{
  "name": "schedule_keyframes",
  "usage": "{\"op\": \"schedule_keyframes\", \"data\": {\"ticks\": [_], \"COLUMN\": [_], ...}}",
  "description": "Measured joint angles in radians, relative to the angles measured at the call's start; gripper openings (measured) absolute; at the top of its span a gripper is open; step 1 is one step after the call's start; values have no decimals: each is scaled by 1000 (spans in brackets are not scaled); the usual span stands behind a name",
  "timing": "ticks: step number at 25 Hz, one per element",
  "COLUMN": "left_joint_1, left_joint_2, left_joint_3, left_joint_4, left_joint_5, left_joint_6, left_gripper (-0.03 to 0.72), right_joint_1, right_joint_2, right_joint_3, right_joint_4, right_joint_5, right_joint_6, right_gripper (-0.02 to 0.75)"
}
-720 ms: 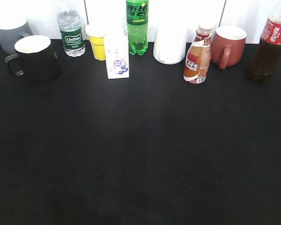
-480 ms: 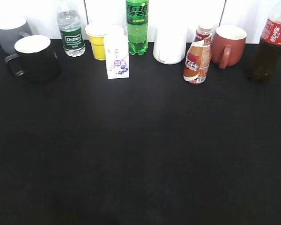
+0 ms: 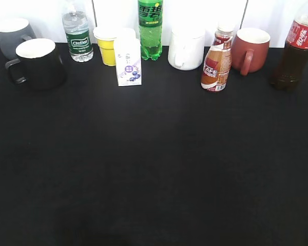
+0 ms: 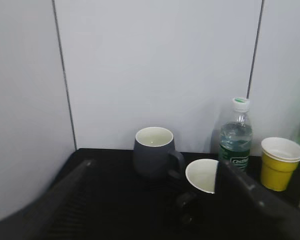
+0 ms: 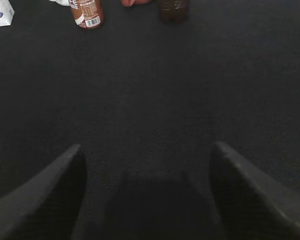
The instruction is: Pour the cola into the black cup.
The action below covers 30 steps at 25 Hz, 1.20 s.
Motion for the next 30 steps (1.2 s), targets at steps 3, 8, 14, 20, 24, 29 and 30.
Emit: {"op": "schedule_keyframes", "data": {"ticks": [3, 8, 14, 20, 24, 29, 30], "left_joint_1": [0, 0, 0, 0, 0, 0, 0], "left_joint_2": [341, 810, 1126, 1279, 1365, 1358, 1335], "left_joint_3": [54, 52, -124, -296, -408, -381, -354], "left_joint_4": [-1, 65, 77, 88, 82, 94, 95], "left_joint_5": [-311, -752, -829, -768, -789, -846, -850], "left_joint_6": [0, 0, 0, 0, 0, 5, 7], "left_gripper": [496, 475, 426, 329, 89, 67, 63], "right_joint_1": [0, 0, 0, 0, 0, 0, 0], "right_joint_2": [0, 0, 0, 0, 0, 0, 0], "right_joint_3": [0, 0, 0, 0, 0, 0, 0], "right_joint_4": [0, 0, 0, 0, 0, 0, 0], "right_joint_5": [0, 0, 0, 0, 0, 0, 0], "right_joint_6": [0, 0, 0, 0, 0, 0, 0], "right_gripper": [580, 580, 580, 580, 580, 580, 580]}}
